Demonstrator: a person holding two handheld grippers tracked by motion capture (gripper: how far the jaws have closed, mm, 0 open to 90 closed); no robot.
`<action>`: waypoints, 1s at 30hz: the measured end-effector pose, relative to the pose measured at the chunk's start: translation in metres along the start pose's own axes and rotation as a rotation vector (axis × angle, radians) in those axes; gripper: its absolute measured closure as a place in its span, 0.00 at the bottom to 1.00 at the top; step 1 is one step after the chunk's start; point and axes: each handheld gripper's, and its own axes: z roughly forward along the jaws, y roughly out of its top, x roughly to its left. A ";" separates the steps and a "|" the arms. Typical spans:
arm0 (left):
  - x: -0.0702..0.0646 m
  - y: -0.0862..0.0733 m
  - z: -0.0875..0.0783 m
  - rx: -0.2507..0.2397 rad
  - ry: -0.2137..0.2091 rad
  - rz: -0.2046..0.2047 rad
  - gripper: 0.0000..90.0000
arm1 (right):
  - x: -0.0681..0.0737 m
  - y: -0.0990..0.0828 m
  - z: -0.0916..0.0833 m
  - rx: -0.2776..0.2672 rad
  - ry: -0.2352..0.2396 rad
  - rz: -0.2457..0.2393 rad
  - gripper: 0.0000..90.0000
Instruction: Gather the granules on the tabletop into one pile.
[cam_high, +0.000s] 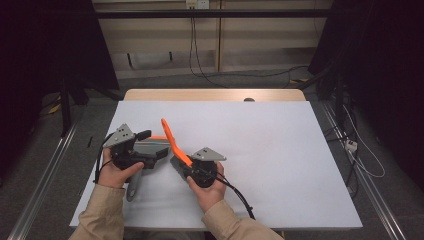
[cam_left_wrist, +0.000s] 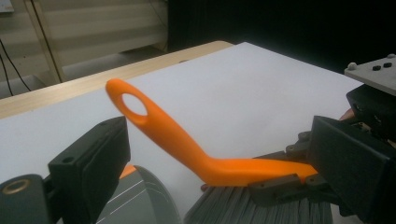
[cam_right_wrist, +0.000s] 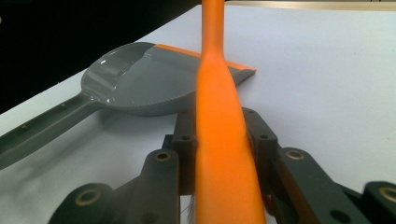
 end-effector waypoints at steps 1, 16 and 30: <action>0.000 0.000 0.000 0.001 0.000 0.001 0.07 | -0.002 0.000 -0.001 -0.001 -0.004 0.007 0.79; -0.001 0.000 0.002 0.005 -0.003 0.003 0.07 | -0.021 -0.004 -0.014 -0.009 -0.036 0.045 0.78; -0.002 0.000 0.003 0.011 -0.002 0.008 0.07 | -0.037 -0.007 -0.027 -0.018 -0.064 0.071 0.78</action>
